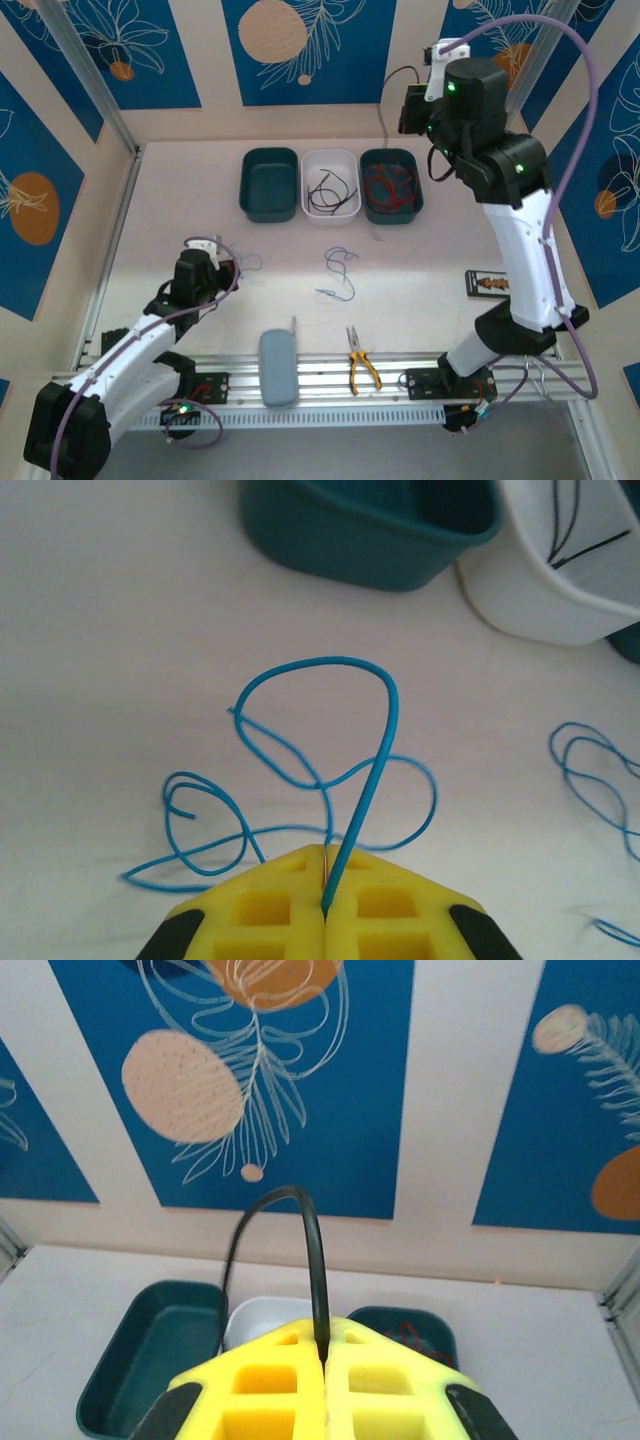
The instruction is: Untangle the cables
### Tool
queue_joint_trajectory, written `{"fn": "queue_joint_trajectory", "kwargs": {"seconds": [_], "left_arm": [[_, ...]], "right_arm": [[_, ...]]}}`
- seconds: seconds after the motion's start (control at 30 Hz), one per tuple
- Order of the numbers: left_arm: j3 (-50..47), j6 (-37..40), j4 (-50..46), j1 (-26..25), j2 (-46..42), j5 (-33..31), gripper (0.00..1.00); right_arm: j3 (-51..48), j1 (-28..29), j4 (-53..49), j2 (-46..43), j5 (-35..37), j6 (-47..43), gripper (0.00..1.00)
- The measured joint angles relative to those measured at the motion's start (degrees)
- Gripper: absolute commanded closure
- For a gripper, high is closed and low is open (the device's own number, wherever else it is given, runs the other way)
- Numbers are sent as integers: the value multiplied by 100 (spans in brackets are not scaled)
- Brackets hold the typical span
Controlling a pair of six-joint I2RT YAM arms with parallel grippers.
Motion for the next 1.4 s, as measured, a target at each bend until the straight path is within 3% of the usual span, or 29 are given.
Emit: {"fn": "queue_joint_trajectory", "kwargs": {"seconds": [0.4, 0.73, 1.4], "left_arm": [[63, 90, -129, 0, -4, 195, 97], [63, 87, -125, 0, 2, 236, 97], [63, 83, -118, 0, 46, 326, 97]], "right_arm": [[1130, -90, -46, 1613, -673, 66, 100], [1287, -345, -13, 2514, -852, 114, 100], [1860, -485, -149, 2472, -894, 101, 100]]}}
